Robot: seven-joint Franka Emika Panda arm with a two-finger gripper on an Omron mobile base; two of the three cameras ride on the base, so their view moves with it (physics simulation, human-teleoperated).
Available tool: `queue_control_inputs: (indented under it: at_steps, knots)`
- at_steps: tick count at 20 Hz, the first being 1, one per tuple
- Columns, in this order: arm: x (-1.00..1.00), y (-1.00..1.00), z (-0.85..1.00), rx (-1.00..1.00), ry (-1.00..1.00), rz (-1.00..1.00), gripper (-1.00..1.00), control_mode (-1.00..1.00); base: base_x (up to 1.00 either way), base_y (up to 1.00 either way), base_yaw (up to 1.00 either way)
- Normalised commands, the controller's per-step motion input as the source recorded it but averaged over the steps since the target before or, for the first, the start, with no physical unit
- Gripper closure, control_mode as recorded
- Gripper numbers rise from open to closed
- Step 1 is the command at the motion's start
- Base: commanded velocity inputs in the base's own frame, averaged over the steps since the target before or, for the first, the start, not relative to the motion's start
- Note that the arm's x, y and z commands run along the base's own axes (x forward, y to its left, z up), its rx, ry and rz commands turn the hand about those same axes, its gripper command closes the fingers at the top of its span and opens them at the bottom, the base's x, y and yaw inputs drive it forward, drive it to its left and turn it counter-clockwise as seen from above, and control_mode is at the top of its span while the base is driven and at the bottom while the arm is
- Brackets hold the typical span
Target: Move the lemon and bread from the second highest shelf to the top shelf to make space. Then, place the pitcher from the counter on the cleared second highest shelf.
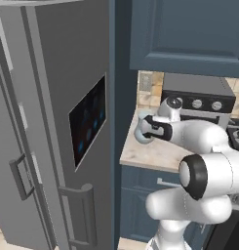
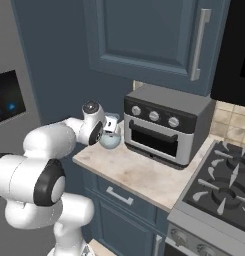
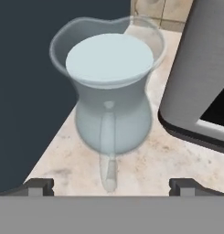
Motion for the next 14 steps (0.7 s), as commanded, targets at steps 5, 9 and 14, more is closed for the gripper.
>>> queue_control_inputs:
  at_steps: [5,9,14]
  knots:
    - [0.29,0.00,-0.36,0.00,0.00,0.00,-1.00,-1.00,0.00,0.00,0.00]
    - [0.31,0.00,-0.17,0.00,0.00,0.00,-1.00,-1.00,0.00,0.00,0.00]
    - [0.31,0.00,-0.17,0.00,0.00,0.00,-1.00,-1.00,0.00,0.00,0.00]
